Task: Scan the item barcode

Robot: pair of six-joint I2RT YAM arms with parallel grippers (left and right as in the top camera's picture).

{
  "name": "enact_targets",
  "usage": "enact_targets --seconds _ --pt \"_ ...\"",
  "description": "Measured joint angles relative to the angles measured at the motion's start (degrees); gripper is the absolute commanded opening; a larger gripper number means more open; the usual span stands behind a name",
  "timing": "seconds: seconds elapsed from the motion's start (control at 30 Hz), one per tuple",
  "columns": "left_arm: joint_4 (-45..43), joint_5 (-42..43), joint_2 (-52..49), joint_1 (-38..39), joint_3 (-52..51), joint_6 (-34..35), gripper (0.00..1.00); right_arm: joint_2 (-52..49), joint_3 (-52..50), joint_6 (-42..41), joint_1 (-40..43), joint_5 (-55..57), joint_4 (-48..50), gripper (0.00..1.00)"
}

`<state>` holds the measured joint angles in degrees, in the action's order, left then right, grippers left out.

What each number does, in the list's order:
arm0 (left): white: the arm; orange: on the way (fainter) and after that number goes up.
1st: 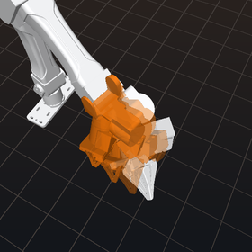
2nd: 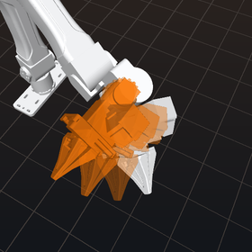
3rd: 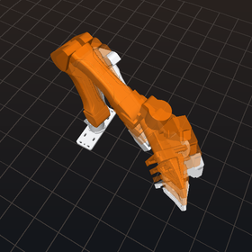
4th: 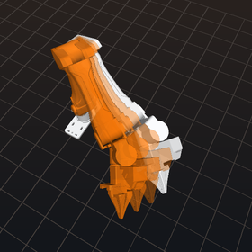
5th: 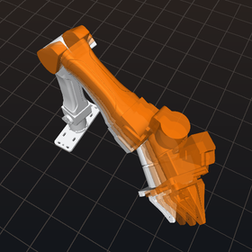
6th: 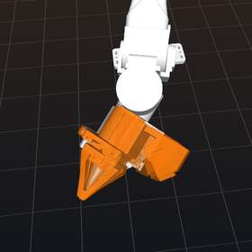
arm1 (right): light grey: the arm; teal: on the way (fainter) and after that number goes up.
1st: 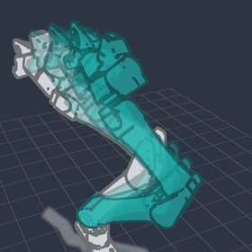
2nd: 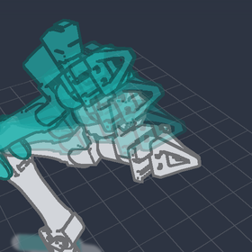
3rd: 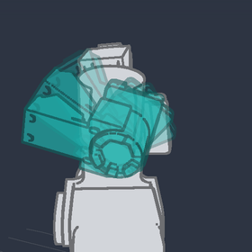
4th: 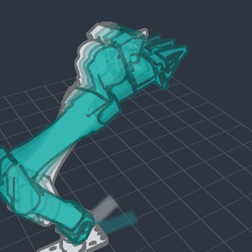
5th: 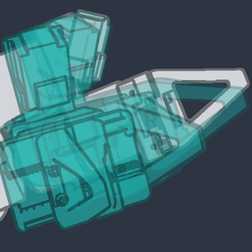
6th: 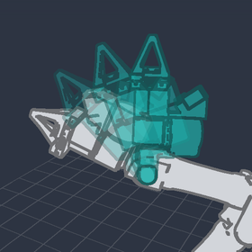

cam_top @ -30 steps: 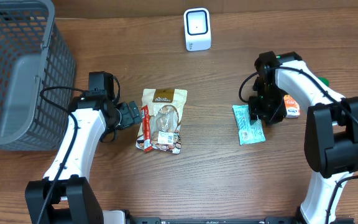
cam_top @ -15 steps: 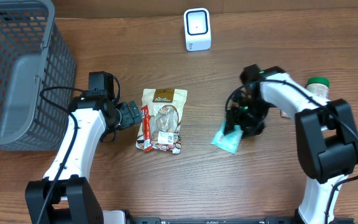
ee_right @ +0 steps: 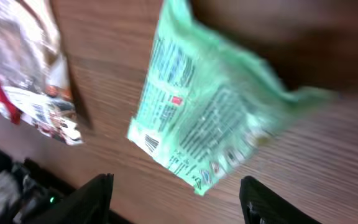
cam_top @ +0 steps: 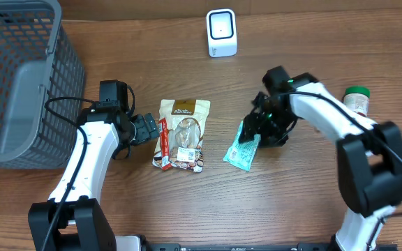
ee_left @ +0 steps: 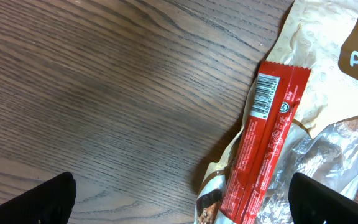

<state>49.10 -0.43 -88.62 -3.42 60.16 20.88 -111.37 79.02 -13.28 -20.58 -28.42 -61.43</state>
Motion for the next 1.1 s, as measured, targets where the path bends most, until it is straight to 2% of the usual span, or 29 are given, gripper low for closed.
enact_targets --seconds 0.07,0.2,0.37,0.87,0.97,1.1 --pt "0.0 0.0 0.0 0.0 0.0 0.0 1.0 2.34 0.52 -0.07 0.35 2.51 0.55 1.0" --pt "0.52 -0.02 0.0 0.0 0.0 -0.26 1.0 3.8 1.29 -0.24 0.85 6.27 2.54 1.0" --pt "7.93 0.0 0.0 0.0 0.11 -4.59 1.0 3.78 1.29 -0.2 2.27 8.13 3.43 0.99" --pt "7.52 0.0 0.0 0.0 0.11 -6.51 1.0 3.78 1.29 -0.22 4.37 9.25 3.06 0.98" --pt "6.56 -0.02 0.0 0.0 0.09 -6.54 1.0 3.78 1.29 -0.2 4.37 9.33 2.89 0.93" --pt "0.55 0.04 0.0 0.0 0.11 -6.49 1.0 3.78 1.29 -0.26 4.37 9.33 2.32 0.89"
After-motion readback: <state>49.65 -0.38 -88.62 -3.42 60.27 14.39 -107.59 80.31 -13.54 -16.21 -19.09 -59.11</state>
